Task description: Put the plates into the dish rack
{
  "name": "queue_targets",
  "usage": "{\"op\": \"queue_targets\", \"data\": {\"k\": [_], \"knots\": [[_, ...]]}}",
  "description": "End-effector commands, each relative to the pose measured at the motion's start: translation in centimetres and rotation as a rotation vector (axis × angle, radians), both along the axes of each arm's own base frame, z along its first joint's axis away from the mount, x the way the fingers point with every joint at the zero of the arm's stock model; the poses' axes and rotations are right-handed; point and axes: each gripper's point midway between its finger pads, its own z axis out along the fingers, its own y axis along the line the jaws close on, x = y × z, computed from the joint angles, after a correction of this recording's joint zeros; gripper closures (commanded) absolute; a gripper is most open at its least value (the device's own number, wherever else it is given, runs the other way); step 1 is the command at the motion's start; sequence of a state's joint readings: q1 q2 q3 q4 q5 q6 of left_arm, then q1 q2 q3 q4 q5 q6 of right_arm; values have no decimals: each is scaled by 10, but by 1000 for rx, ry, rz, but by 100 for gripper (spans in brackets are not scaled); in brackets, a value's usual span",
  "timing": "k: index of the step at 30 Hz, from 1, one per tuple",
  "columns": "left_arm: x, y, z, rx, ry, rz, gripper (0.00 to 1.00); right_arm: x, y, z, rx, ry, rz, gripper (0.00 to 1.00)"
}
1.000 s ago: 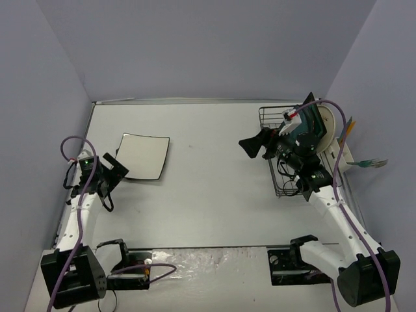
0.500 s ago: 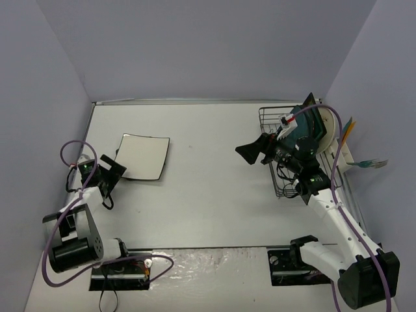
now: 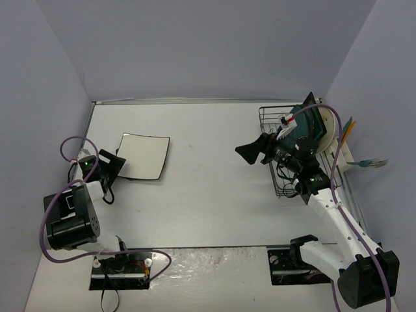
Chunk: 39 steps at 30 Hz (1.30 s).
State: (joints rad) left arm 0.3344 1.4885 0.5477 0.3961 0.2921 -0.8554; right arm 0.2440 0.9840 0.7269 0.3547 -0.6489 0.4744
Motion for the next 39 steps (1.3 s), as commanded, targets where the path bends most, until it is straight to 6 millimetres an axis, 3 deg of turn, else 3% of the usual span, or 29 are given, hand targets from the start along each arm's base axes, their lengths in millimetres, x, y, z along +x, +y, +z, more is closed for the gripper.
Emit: {"op": "queue_targets", "data": {"k": [1, 15, 20, 25, 39], "knots": [[-3, -1, -7, -21, 12, 10, 25, 0, 6, 23, 30, -96, 32, 0], [-8, -1, 2, -8, -14, 7, 68, -4, 4, 19, 25, -83, 27, 0], [-9, 1, 16, -3, -35, 17, 77, -8, 3, 20, 21, -80, 28, 0], [-11, 2, 35, 10, -58, 27, 82, -9, 2, 22, 20, -84, 23, 0], [-17, -2, 125, 7, -247, 65, 100, -9, 5, 29, 13, -86, 30, 0]]}}
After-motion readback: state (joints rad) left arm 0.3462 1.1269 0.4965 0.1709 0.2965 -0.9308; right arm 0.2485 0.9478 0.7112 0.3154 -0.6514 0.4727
